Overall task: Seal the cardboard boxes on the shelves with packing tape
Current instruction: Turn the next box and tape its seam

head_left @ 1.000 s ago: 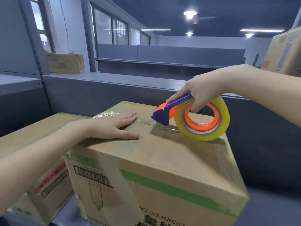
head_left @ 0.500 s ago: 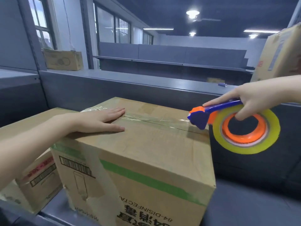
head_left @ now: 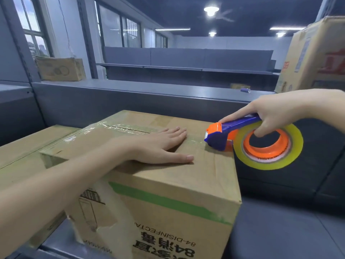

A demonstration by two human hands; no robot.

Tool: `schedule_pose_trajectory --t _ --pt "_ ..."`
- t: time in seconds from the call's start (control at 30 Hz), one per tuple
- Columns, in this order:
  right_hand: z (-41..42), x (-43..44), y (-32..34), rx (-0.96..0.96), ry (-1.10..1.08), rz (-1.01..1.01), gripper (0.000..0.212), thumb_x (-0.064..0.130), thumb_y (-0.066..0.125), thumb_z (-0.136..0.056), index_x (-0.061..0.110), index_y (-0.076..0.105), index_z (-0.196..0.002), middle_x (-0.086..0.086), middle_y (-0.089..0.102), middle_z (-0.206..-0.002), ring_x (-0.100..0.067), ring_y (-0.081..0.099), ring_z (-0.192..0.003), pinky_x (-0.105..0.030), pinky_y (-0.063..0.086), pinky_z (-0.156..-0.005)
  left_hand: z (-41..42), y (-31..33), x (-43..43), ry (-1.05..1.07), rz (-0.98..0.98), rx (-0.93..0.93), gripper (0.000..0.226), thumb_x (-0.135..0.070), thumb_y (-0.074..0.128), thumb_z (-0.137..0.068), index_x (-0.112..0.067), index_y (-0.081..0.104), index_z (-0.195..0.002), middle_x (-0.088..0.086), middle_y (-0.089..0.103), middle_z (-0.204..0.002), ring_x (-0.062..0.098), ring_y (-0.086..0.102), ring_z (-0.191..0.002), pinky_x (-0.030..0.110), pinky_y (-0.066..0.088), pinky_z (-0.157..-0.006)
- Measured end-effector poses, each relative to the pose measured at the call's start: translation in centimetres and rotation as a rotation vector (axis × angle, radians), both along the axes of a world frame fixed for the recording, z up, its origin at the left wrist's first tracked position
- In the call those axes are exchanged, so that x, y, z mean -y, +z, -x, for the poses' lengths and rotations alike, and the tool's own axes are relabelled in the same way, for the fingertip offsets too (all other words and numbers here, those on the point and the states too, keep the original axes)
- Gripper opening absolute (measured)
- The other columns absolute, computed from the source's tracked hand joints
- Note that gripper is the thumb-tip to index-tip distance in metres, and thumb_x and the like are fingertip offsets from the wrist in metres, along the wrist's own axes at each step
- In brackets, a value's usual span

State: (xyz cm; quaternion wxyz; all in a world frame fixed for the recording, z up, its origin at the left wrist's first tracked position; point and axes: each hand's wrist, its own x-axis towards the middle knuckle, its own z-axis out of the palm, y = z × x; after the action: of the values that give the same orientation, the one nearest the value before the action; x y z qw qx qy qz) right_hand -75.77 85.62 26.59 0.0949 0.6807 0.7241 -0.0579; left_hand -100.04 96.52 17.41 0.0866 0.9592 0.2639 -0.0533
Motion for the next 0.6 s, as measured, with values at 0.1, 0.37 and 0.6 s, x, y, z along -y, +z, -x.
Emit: schedule_pose_trajectory --t 0.1,0.37,0.6 --pt "-0.2 0.2 -0.4 -0.027 -0.015 -0.013 0.073 0.014 0.061 -0.084 0.07 0.026 -0.116 0.022 0.063 -0.088 0.005 0.054 -0.053 -0.01 0.039 -0.045 -0.4 0.0 -0.2 0.009 0.035 0.003 0.099 -0.081 0.02 -0.064 -0.033 -0.004 -0.148 -0.022 -0.012 -0.152 -0.011 -0.012 -0.13 0.015 -0.008 -0.105" --pt "-0.9 1.2 -0.9 -0.089 -0.072 -0.007 0.075 0.015 0.061 -0.084 0.07 0.027 -0.123 0.021 0.066 -0.078 0.003 0.052 -0.05 -0.01 0.039 -0.044 0.1 -0.2 -0.4 -0.013 0.062 0.028 0.099 -0.082 0.024 -0.064 -0.036 -0.001 -0.148 -0.026 -0.009 -0.151 -0.015 -0.013 -0.128 0.015 -0.005 -0.107" --pt "-3.0 3.0 -1.1 -0.12 -0.042 -0.042 0.077 0.014 0.059 -0.081 0.074 0.028 -0.119 0.019 0.061 -0.064 -0.002 0.044 -0.044 -0.01 0.033 -0.042 0.1 0.0 -0.1 0.034 0.103 0.038 0.094 -0.08 0.03 -0.067 -0.039 0.003 -0.147 -0.028 -0.008 -0.151 -0.008 -0.009 -0.137 0.022 -0.003 -0.114"
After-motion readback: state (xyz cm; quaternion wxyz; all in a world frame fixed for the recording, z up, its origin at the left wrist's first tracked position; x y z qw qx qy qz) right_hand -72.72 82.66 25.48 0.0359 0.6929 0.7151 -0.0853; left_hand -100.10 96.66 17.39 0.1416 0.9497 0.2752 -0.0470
